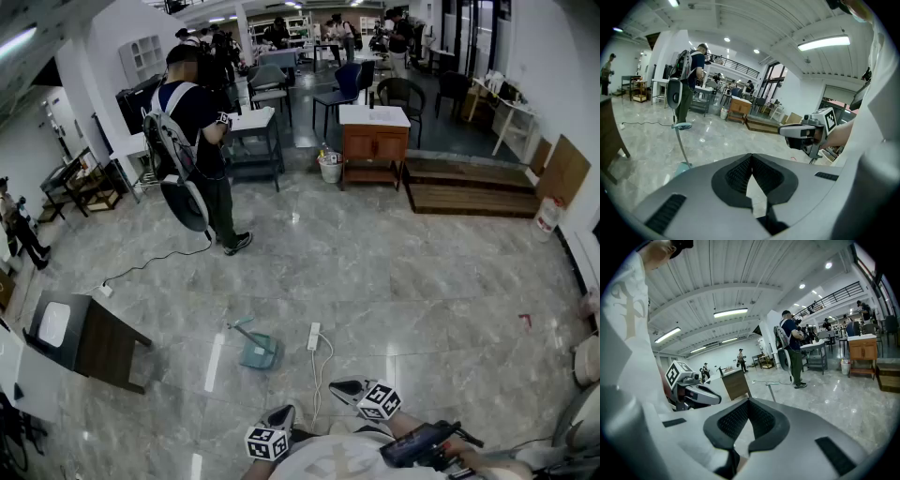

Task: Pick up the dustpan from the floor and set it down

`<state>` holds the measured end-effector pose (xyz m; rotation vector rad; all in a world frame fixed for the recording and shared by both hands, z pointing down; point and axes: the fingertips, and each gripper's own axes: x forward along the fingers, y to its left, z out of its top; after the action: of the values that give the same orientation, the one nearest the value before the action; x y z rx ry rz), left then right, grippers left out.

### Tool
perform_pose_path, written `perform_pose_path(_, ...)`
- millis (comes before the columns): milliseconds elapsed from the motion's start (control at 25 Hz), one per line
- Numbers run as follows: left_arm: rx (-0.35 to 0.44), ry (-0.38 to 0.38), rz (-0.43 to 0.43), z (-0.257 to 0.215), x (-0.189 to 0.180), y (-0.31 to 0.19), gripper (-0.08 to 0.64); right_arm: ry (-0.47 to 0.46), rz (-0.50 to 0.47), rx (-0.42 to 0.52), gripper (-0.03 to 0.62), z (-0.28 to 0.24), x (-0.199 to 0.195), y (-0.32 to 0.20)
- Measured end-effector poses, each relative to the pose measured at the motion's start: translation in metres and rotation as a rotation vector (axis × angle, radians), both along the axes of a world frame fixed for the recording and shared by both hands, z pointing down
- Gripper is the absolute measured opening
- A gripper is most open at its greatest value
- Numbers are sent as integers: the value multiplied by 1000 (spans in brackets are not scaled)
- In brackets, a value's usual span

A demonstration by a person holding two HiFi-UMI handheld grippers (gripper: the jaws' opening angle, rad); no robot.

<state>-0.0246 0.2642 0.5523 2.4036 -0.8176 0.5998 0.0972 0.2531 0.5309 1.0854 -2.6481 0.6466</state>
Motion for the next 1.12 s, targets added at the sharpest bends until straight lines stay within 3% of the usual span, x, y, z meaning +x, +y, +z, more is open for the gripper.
perform_pose_path(160, -6, -2, -3, 4, -4, -7, 11, -64, 77, 7, 17, -3, 8, -8)
perform_pose_path(360, -3, 10, 31, 4, 0, -28, 12, 24, 72, -17, 17, 8, 7, -17)
perform_pose_path(840, -33, 46, 0, 13, -10, -75, 12, 78, 114, -75, 17, 16, 12, -50)
perform_pose_path(1120, -33, 54, 28, 0, -11, -105, 12, 94, 168, -104, 17, 5, 19, -73)
